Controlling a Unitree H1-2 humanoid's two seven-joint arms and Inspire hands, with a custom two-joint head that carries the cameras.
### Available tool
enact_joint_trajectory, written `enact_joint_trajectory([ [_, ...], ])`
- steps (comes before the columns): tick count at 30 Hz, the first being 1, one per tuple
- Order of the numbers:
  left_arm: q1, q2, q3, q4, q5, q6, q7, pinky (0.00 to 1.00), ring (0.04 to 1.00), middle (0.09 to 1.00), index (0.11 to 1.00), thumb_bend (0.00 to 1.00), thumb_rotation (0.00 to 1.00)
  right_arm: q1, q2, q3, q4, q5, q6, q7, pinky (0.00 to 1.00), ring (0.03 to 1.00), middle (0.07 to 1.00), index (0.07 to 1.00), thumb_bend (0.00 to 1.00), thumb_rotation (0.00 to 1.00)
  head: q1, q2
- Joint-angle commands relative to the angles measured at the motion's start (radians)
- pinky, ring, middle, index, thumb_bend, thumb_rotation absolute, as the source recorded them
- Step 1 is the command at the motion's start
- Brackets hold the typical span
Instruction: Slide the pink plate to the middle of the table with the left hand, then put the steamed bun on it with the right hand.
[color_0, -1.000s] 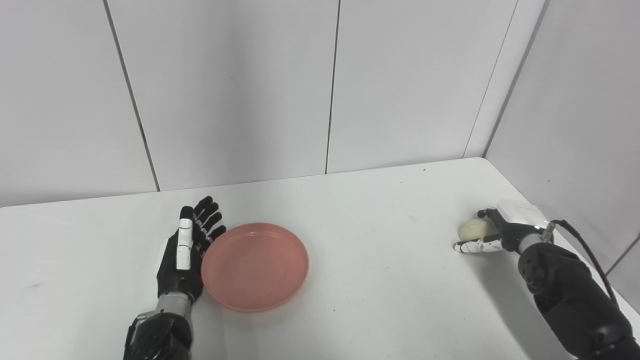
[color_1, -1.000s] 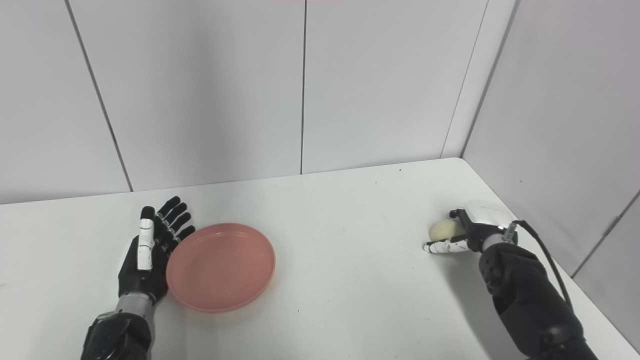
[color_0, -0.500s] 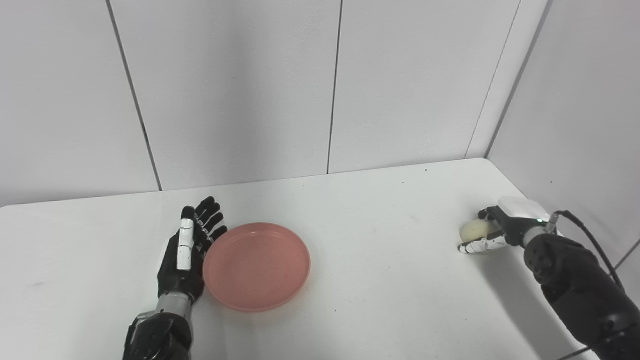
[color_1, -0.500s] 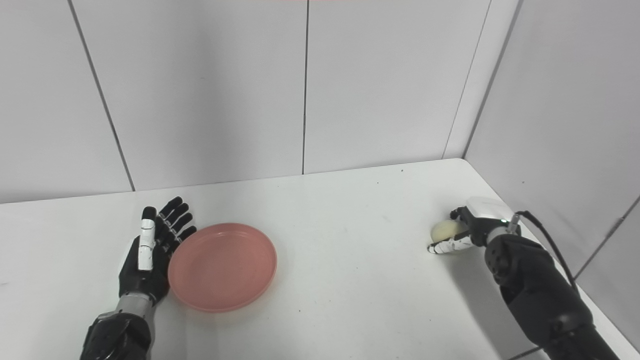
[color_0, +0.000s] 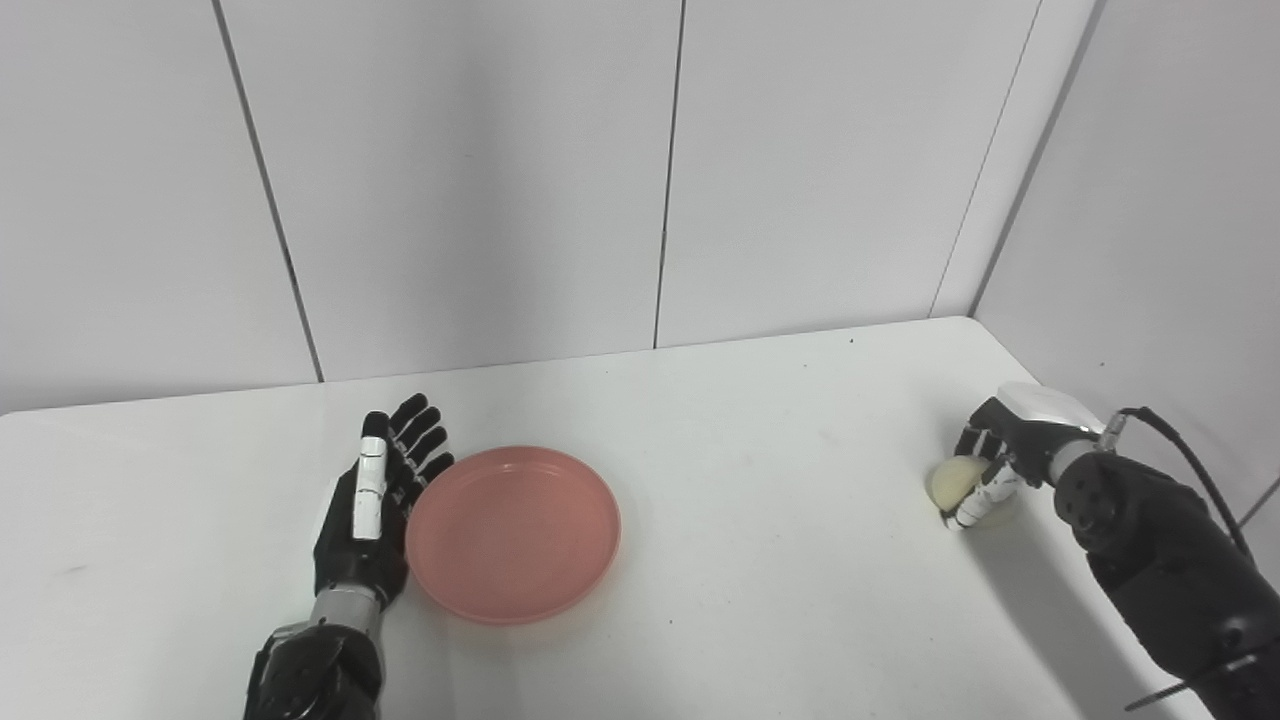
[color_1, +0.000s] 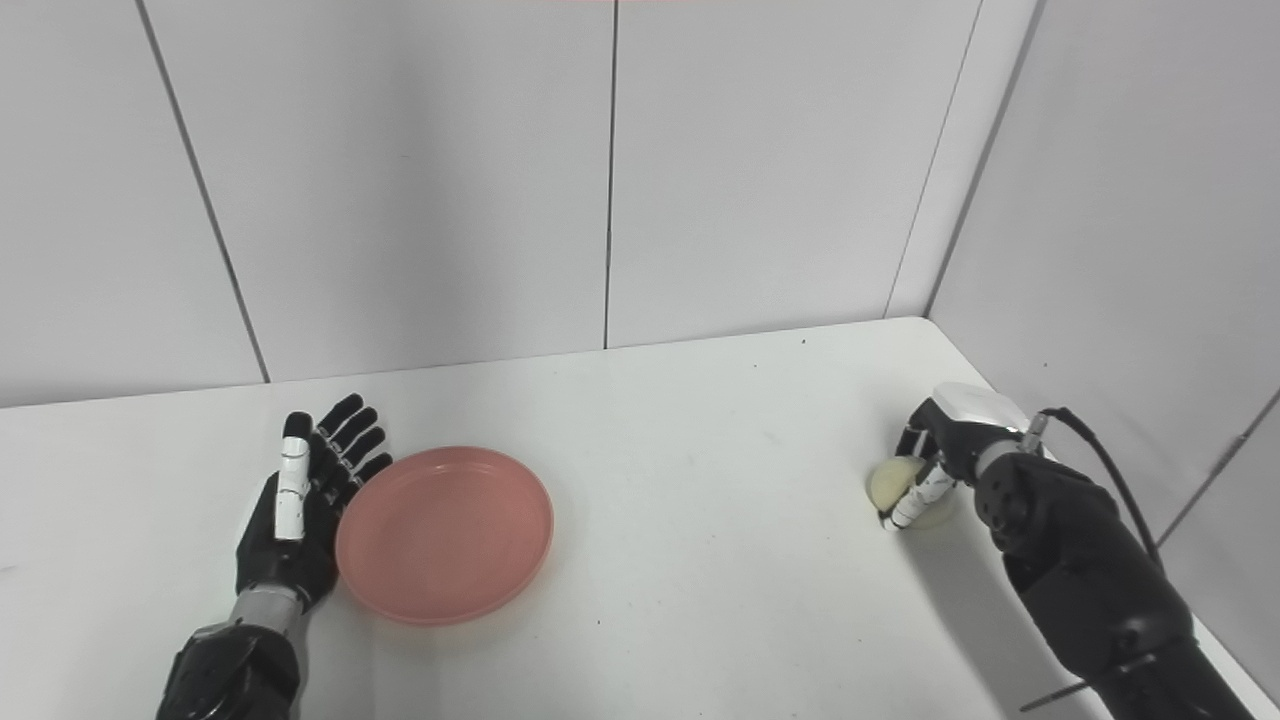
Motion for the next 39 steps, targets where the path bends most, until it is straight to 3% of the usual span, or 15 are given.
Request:
enact_joint_trajectory([
  [1, 0.031, -0.001, 0.001, 0.019, -0.011, 0.069, 0.006, 0.84, 0.873, 0.872, 0.821, 0.82, 0.87, -0.015, -0.034, -0.002, -0.015, -0.002, 0.010, -0.005, 0.35, 0.444, 0.517, 0.476, 0.52, 0.00, 0.002, 0.002],
  [7, 0.029, -0.002, 0.002, 0.025, -0.008, 0.071, 0.010, 0.84, 0.861, 0.870, 0.820, 0.83, 0.88, -0.013, -0.034, -0.007, -0.041, 0.018, -0.006, -0.024, 0.33, 0.429, 0.509, 0.487, 0.52, 0.00, 0.005, 0.004],
  [11, 0.029, -0.002, 0.000, 0.024, -0.004, 0.073, 0.013, 0.82, 0.856, 0.868, 0.809, 0.82, 0.88, -0.012, -0.028, -0.029, -0.087, 0.050, -0.057, -0.067, 0.32, 0.436, 0.506, 0.484, 0.52, 0.00, 0.010, 0.005],
  [19, 0.021, -0.019, -0.004, 0.055, 0.004, 0.042, 0.020, 0.81, 0.854, 0.863, 0.793, 0.83, 0.87, -0.034, -0.022, -0.049, -0.257, 0.088, -0.081, -0.089, 0.31, 0.413, 0.501, 0.499, 0.52, 0.00, 0.088, 0.005],
  [20, 0.019, -0.021, -0.006, 0.061, 0.007, 0.037, 0.020, 0.80, 0.853, 0.866, 0.795, 0.83, 0.87, -0.035, -0.020, -0.052, -0.276, 0.095, -0.093, -0.095, 0.36, 0.432, 0.514, 0.481, 0.52, 0.00, 0.091, 0.005],
  [23, 0.014, -0.027, -0.015, 0.078, 0.016, 0.018, 0.017, 0.80, 0.862, 0.876, 0.809, 0.83, 0.88, -0.058, -0.004, -0.047, -0.359, 0.100, -0.047, -0.059, 0.36, 0.428, 0.521, 0.482, 0.52, 0.00, 0.134, 0.002],
  [25, 0.014, -0.034, -0.018, 0.076, 0.017, 0.019, 0.021, 0.81, 0.872, 0.884, 0.817, 0.84, 0.89, -0.072, 0.005, -0.038, -0.403, 0.107, -0.052, -0.047, 0.35, 0.416, 0.520, 0.494, 0.52, 0.00, 0.152, -0.001],
  [33, 0.001, -0.053, -0.015, 0.130, 0.016, -0.011, 0.031, 0.81, 0.867, 0.877, 0.808, 0.83, 0.89, -0.186, 0.128, 0.043, -0.507, 0.078, -0.044, -0.014, 0.26, 0.375, 0.504, 0.533, 0.51, 0.00, 0.222, -0.017],
  [39, -0.004, -0.069, -0.018, 0.156, 0.025, -0.038, 0.043, 0.79, 0.860, 0.863, 0.798, 0.81, 0.90, -0.241, 0.221, 0.076, -0.442, 0.103, -0.118, -0.041, 0.29, 0.388, 0.511, 0.523, 0.51, 0.00, 0.301, -0.018],
])
